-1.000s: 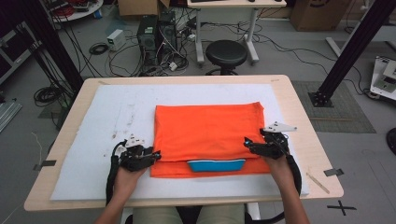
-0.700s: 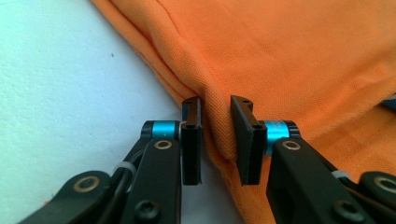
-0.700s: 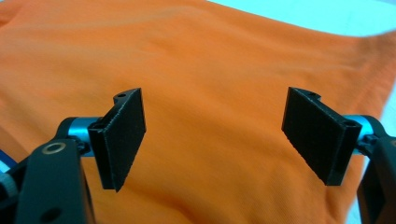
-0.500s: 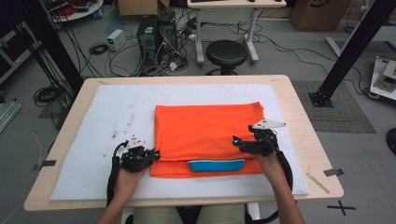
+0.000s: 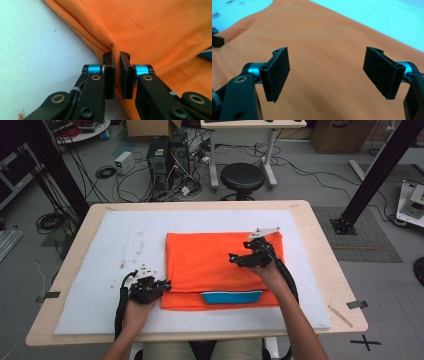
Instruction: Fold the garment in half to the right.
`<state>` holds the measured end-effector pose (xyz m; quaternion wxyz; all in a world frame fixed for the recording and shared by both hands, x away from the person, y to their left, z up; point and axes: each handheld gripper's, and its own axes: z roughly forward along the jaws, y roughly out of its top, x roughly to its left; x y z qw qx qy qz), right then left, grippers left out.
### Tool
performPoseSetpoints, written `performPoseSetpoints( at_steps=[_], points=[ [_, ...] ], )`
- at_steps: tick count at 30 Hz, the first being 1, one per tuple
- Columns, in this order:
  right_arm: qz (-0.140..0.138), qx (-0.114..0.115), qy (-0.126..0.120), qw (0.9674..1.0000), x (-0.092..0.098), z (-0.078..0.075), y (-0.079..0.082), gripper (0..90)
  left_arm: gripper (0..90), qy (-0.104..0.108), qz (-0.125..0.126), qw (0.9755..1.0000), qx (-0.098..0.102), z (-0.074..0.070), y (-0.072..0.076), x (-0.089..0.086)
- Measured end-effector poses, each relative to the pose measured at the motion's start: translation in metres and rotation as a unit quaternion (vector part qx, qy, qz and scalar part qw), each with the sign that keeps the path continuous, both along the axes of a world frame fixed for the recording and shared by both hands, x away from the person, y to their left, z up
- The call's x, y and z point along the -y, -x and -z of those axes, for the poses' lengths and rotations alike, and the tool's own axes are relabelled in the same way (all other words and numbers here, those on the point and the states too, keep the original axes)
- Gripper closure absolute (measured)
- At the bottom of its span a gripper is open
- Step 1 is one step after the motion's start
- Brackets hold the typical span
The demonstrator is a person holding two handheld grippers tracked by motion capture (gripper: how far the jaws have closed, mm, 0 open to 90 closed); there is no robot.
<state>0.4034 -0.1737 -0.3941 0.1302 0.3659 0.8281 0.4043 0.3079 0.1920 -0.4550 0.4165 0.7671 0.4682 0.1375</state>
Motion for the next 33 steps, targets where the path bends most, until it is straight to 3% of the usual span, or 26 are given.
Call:
performPoseSetpoints(
  at_steps=[5, 7, 15, 21, 33],
  points=[
    [-0.036, 0.002, -0.004, 0.9993, -0.026, -0.004, -0.019, 21.7, 83.7, 0.000, 0.000, 1.0000, 0.001, 0.000, 0.000, 0.000],
    [-0.051, 0.000, 0.006, 0.9987, -0.042, -0.005, -0.027, 21.7, 83.7, 0.000, 0.001, 1.0000, 0.000, 0.000, 0.000, 0.000],
    [-0.081, -0.006, 0.028, 0.9963, -0.092, -0.005, -0.052, 21.8, 83.7, 0.000, 0.002, 1.0000, 0.000, 0.000, 0.000, -0.001],
    [-0.104, -0.014, 0.029, 0.9941, -0.120, -0.001, -0.067, 24.7, 83.6, 0.000, 0.002, 1.0000, 0.001, 0.000, 0.000, 0.000],
    [-0.113, -0.044, 0.044, 0.9917, -0.169, 0.010, -0.092, 26.9, 83.1, 0.004, 0.002, 1.0000, -0.002, 0.000, -0.001, -0.001]
  ],
)
